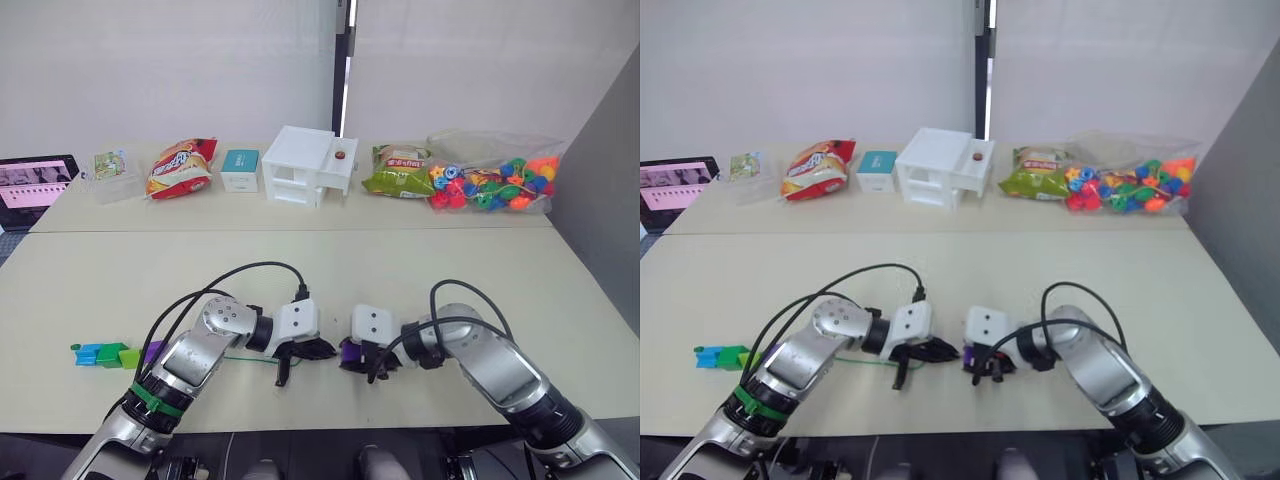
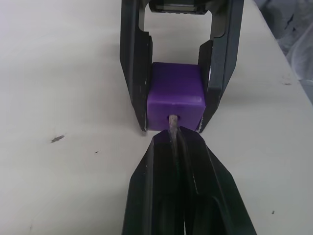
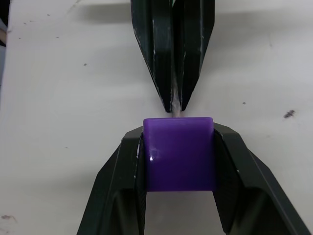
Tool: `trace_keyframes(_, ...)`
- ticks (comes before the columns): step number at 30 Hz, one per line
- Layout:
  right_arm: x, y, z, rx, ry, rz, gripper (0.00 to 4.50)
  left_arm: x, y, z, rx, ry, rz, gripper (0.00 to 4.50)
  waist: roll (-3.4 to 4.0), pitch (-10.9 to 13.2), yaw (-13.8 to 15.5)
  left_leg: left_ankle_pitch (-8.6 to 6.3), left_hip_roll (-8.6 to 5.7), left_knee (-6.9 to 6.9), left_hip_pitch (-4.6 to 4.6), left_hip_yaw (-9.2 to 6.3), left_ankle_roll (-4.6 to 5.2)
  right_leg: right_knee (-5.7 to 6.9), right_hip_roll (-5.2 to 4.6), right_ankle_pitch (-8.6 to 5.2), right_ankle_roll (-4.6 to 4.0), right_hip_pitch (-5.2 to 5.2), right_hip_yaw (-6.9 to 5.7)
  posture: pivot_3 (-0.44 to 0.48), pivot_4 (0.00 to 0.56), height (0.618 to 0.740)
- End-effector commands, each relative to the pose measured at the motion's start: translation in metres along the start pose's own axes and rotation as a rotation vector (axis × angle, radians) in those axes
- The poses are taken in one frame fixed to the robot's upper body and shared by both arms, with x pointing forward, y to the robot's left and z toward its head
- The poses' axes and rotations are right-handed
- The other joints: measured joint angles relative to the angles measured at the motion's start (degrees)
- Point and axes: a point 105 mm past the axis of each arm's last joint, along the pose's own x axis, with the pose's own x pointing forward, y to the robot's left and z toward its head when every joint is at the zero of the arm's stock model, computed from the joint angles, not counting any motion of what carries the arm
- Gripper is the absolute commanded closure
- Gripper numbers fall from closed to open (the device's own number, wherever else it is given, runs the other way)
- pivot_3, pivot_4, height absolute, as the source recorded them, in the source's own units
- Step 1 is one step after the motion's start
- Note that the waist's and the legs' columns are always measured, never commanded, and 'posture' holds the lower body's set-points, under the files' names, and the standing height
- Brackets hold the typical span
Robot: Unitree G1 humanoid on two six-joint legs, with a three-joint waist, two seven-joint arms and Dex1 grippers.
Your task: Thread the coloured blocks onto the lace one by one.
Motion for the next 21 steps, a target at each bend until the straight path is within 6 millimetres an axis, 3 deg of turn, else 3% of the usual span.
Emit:
trace_keyframes(1, 0.008, 0.013, 0.009, -0.011, -0.031, 0.066, 3.3, 0.008, -0.002, 0.014, 0.068, -0.035, -0.012, 4.5, 0.0, 0.0, 0.0, 0.0, 0.0, 0.0, 0.0, 0.0, 0.0, 0.0, 0.0, 0.0, 0.0, 0.0, 0.0, 0.0, 0.15, 0.74)
trace_keyframes(6, 0.01, 0.012, 0.01, 0.001, -0.033, 0.051, 3.3, 0.02, 0.0, 0.025, 0.048, -0.054, -0.001, 4.5, -0.01, 0.0, 0.3, 0.0, -0.02, 0.02, 0.03, 0.0, 0.0, -0.01, -0.02, 0.0, 0.0, 0.08, 0.0, 0.0, 0.15, 0.74)
trace_keyframes(15, 0.008, 0.007, 0.004, 0.042, -0.022, 0.009, 3.3, -0.013, 0.002, 0.016, -0.027, -0.008, 0.044, 1.65, -0.04, 0.0, -0.4, 0.0, 0.03, -0.04, 0.08, 0.0, 0.0, 0.06, 0.05, 0.0, 0.0, -0.02, 0.01, 0.0, 0.15, 0.74)
trace_keyframes(21, 0.008, 0.009, 0.002, 0.049, -0.021, 0.003, 3.3, -0.033, -0.002, 0.009, -0.068, 0.01, 0.061, 1.65, -0.04, 0.0, -0.4, 0.0, 0.04, -0.04, 0.08, 0.01, 0.0, 0.06, 0.04, 0.0, -0.01, -0.03, 0.01, 0.0, 0.15, 0.74)
